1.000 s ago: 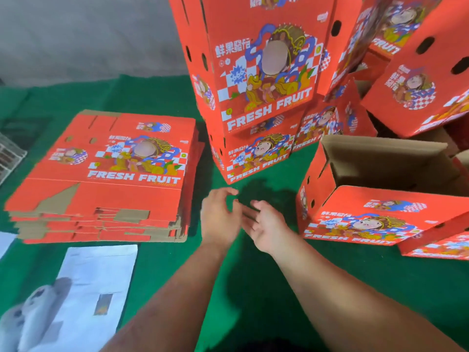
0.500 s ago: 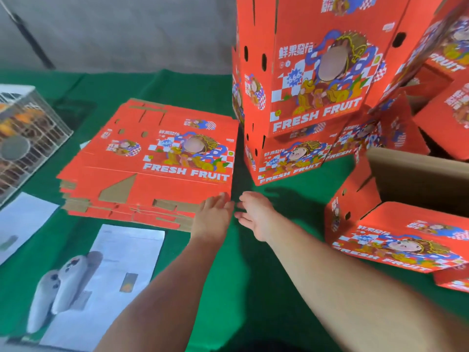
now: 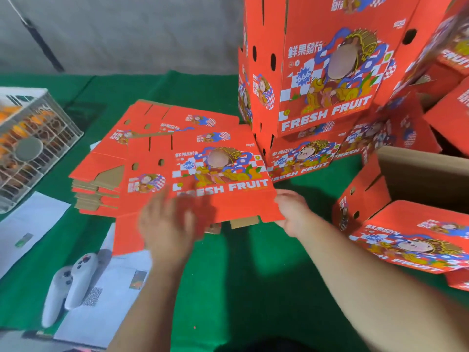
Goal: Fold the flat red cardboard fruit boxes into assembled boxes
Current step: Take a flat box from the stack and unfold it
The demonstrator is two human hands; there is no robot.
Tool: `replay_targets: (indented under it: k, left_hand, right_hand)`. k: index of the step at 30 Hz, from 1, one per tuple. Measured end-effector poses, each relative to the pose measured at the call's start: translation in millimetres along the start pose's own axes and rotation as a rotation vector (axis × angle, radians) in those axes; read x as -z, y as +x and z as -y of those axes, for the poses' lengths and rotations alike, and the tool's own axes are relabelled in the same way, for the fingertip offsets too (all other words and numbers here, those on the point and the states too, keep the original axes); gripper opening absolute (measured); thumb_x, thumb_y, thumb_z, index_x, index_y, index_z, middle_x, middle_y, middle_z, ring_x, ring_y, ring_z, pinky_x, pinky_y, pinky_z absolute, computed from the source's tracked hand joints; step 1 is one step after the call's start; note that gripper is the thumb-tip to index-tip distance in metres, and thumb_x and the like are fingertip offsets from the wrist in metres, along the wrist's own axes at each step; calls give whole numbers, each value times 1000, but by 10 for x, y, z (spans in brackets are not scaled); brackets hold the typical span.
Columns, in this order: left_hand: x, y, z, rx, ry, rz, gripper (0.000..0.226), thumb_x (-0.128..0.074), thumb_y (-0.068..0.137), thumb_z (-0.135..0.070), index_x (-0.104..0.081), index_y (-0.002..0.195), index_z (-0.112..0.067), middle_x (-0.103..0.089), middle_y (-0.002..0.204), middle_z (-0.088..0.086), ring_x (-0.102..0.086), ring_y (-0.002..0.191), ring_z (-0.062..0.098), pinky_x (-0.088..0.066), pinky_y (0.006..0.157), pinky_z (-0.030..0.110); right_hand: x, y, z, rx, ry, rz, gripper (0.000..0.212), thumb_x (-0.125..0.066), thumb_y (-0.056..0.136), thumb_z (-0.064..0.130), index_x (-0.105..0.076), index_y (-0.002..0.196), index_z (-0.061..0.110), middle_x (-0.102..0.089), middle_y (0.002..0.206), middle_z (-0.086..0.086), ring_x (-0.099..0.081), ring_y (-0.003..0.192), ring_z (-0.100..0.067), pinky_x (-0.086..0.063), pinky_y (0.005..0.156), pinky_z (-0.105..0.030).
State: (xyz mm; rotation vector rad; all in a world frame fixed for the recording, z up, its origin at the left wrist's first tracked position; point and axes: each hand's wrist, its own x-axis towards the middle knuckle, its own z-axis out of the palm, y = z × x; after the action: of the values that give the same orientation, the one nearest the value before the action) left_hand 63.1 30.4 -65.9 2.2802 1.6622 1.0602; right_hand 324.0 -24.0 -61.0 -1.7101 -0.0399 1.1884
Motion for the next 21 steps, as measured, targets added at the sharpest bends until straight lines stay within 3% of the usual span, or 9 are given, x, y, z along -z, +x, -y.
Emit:
replay_targets:
  k: [2, 4, 6, 9, 11, 13, 16, 18, 21]
  left_hand:
    - [176, -12, 318, 501, 3, -10, 58, -55, 85, -46, -62, 135, -16, -48, 154, 20, -43, 140, 43, -30, 114, 54]
    - [267, -57, 528, 669, -198, 163, 55, -47, 83, -49, -58, 119, -9, -61, 127, 22, -55, 124, 43, -40, 100, 52]
    - [320, -131, 554, 697, -388, 216, 44, -47, 81, -49, -55, 103, -11, -65, 102, 14, -63, 104, 37, -46, 88, 47]
    - [364, -247, 450, 678, -450, 188, 43, -51, 77, -55, -58, 103, -21, -70, 97, -1, -67, 97, 26, -49, 87, 44]
    - [393, -328, 331, 664, -561, 236, 34, -53, 80, -54, -62, 101, -29, -72, 85, -13, -67, 83, 14, -48, 77, 36]
    - [470, -404, 204, 674, -688, 298, 22, -54, 87, -56, -67, 97, -40, -68, 73, -14, -64, 74, 15, -46, 70, 35]
    - [566, -483, -54, 718, -918, 498, 62, -52, 85, -78, -65, 122, -30, -72, 94, 7, -70, 77, 34, -58, 64, 41]
    - [549, -527, -241, 767, -937, 591, 84, -52, 70, -93, -47, 138, -43, -78, 94, -4, -74, 68, 34, -60, 57, 36]
    - [556, -745, -385, 645, -834, 626, 64, -53, 99, -64, -25, 152, -41, -75, 86, -3, -74, 66, 34, -58, 68, 46]
  right_hand:
    - [187, 29, -4, 32, -31, -35, 22, -55, 104, 8, -70, 110, 23, -76, 97, -5, -74, 89, -23, -64, 76, -41]
    - [344, 17, -11, 35, -34, -45, 24, -55, 104, 8, -71, 112, 24, -76, 100, -5, -73, 92, -23, -62, 81, -42]
    - [478, -34, -12, 51, -40, -41, 23, -57, 104, 11, -73, 111, 26, -78, 97, -2, -74, 89, -21, -58, 71, -35]
    - [655, -144, 18, 126, -111, -29, 22, -58, 103, 16, -74, 114, 26, -80, 91, -1, -72, 73, -16, -51, 57, -28]
    - [754, -248, 92, 191, -190, -21, 22, -59, 101, 17, -75, 115, 25, -80, 87, -1, -71, 60, -14, -47, 48, -25]
    - [807, -380, 189, 259, -270, 1, 23, -60, 99, 18, -75, 114, 25, -79, 81, -3, -67, 52, -15, -43, 46, -24]
    - [883, -600, 267, 346, -418, 29, 21, -60, 96, 20, -77, 105, 28, -75, 70, -2, -52, 45, -16, -37, 42, -23]
    - [982, -726, 278, 402, -435, 17, 21, -58, 96, 19, -78, 99, 26, -64, 63, -6, -40, 39, -14, -30, 38, -20]
    - [1190, -911, 344, 474, -539, -43, 19, -59, 96, 22, -78, 95, 23, -55, 57, -8, -38, 36, -14, -28, 37, -21]
